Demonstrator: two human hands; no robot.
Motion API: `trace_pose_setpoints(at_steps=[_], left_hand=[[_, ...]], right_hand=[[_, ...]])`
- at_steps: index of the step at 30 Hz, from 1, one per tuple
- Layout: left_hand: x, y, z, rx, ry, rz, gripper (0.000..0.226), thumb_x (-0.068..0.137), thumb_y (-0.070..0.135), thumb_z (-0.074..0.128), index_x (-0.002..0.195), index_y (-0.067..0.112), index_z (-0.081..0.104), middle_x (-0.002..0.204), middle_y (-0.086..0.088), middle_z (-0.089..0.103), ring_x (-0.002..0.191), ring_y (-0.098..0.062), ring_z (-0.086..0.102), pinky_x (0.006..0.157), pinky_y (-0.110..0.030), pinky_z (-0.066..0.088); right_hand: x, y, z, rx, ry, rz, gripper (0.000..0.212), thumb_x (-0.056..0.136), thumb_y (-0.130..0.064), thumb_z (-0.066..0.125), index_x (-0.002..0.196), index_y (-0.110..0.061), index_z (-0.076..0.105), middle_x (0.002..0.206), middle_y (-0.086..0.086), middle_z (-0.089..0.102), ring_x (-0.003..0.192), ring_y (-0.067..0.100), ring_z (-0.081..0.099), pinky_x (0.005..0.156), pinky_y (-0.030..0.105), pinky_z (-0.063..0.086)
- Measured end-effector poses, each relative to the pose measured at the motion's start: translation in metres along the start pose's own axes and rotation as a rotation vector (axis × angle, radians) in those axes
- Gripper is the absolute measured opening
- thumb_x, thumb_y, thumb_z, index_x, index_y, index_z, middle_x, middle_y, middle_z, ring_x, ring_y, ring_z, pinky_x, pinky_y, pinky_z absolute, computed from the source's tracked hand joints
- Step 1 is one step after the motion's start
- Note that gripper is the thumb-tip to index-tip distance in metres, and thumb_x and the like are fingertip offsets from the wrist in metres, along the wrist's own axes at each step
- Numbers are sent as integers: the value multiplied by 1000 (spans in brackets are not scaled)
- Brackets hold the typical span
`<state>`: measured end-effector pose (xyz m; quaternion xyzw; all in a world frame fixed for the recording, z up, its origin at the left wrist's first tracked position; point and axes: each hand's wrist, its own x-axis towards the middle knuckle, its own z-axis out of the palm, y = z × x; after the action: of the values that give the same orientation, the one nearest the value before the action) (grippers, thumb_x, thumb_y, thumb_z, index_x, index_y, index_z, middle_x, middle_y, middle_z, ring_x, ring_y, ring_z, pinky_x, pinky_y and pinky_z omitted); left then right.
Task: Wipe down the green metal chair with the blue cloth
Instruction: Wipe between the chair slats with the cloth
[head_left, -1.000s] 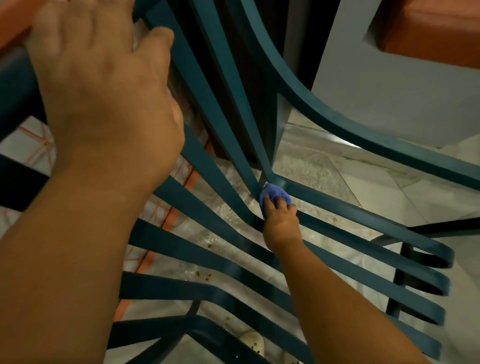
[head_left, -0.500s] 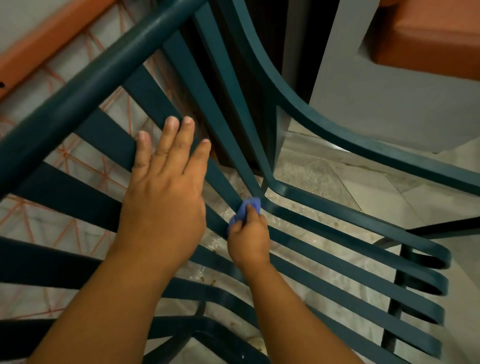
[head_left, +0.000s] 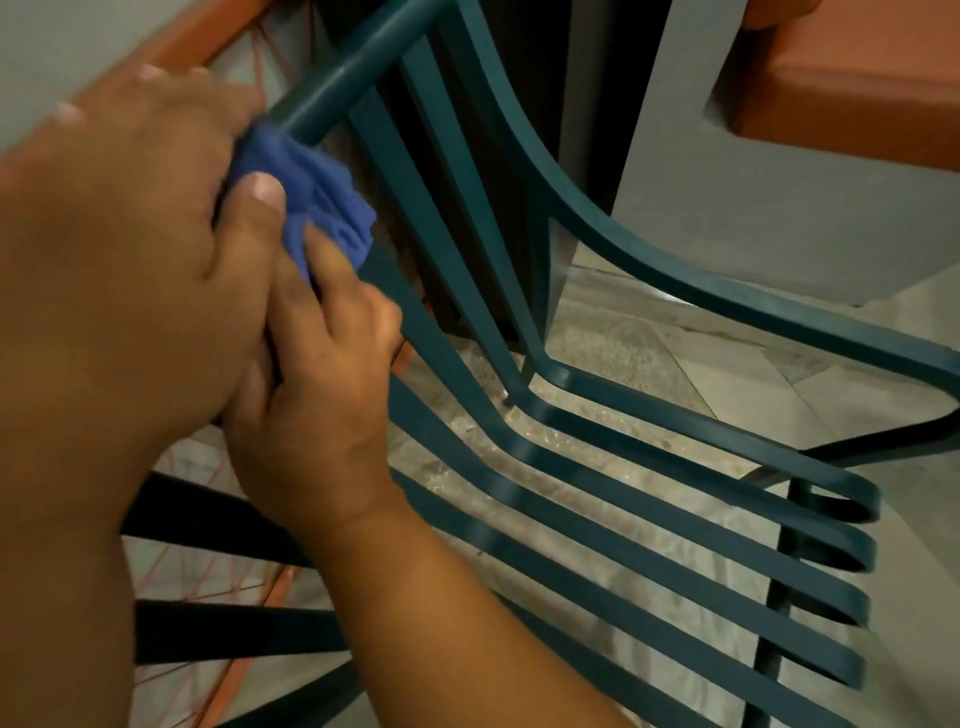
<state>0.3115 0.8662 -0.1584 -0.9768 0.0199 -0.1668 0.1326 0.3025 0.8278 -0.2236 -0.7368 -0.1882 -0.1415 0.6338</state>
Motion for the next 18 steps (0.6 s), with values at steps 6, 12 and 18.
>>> trace_pose_setpoints(at_steps=[6,12,18], left_hand=[[-11,-17,-13,-160,-34,-148,52,90,26,42,137,4,43,150,-23,26,141,-38,18,107,-64,21],[-27,11,-8,34,-123,-110,55,92,30,25,139,6,41,155,-19,20,146,-32,3,110,-65,-7],[-40,9,2,90,-193,-53,45,95,26,38,133,5,49,152,-20,29,145,-32,9,109,-51,-20]], right_hand=[[-44,41,3,-36,19,522,54,93,-13,46,143,-31,38,151,0,26,121,1,15,107,29,33],[-51,32,9,-136,-1,78,63,88,-30,63,142,-18,34,145,-3,32,128,12,30,105,33,33],[-75,69,-1,-119,53,643,53,94,-12,49,141,-33,37,149,-2,34,124,10,27,100,17,28]])
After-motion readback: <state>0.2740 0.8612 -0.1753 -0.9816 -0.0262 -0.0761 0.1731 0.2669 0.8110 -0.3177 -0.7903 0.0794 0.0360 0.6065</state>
